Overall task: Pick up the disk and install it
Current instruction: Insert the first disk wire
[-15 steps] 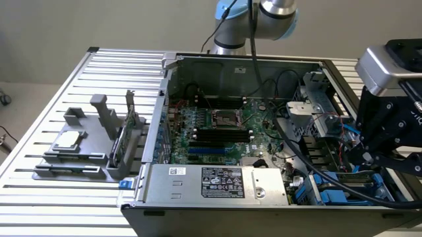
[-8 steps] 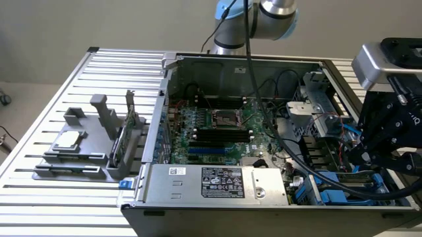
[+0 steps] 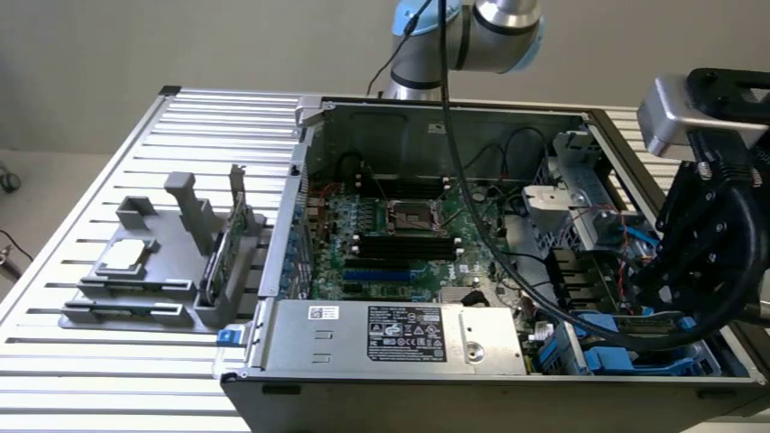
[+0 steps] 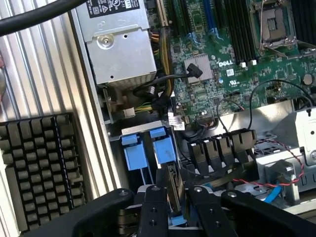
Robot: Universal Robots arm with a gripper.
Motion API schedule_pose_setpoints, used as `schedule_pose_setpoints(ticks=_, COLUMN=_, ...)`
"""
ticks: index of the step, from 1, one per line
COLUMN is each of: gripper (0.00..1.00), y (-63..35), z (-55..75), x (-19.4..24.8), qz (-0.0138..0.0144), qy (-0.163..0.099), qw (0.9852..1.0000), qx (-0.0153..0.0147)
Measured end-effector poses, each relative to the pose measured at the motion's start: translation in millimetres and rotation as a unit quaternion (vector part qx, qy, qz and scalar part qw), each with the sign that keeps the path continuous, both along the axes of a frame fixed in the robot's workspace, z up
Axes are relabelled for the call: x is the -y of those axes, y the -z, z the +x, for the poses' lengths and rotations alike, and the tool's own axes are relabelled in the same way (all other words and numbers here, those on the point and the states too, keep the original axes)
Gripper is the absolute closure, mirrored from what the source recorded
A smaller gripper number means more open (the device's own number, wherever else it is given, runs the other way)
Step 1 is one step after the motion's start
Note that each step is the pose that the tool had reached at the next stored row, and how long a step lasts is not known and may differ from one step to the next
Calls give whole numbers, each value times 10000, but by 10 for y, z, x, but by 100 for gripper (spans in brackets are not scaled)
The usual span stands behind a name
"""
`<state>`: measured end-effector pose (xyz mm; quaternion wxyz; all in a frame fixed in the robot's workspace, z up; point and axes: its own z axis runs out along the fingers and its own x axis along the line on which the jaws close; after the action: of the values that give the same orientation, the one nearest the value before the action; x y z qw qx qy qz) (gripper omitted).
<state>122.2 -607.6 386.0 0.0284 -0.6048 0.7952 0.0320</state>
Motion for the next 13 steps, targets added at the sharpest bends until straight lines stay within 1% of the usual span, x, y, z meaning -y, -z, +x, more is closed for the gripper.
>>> schedule_pose_setpoints(ticks=4, gripper=75, y=25, z=0, x=0, qz=0, qy=326, qw=9995, qx=0)
schedule_pose_setpoints(ticks=7, gripper=75, y=45, z=0, x=0, qz=0, qy=589, qw=9983, qx=0)
schedule_pose_setpoints(ticks=10, gripper=75, y=63, z=0, x=0, qz=-1, qy=849, qw=9964, qx=0)
schedule_pose_setpoints(ticks=13, gripper=75, y=79, z=0, x=0, qz=0, qy=1125, qw=9937, qx=0)
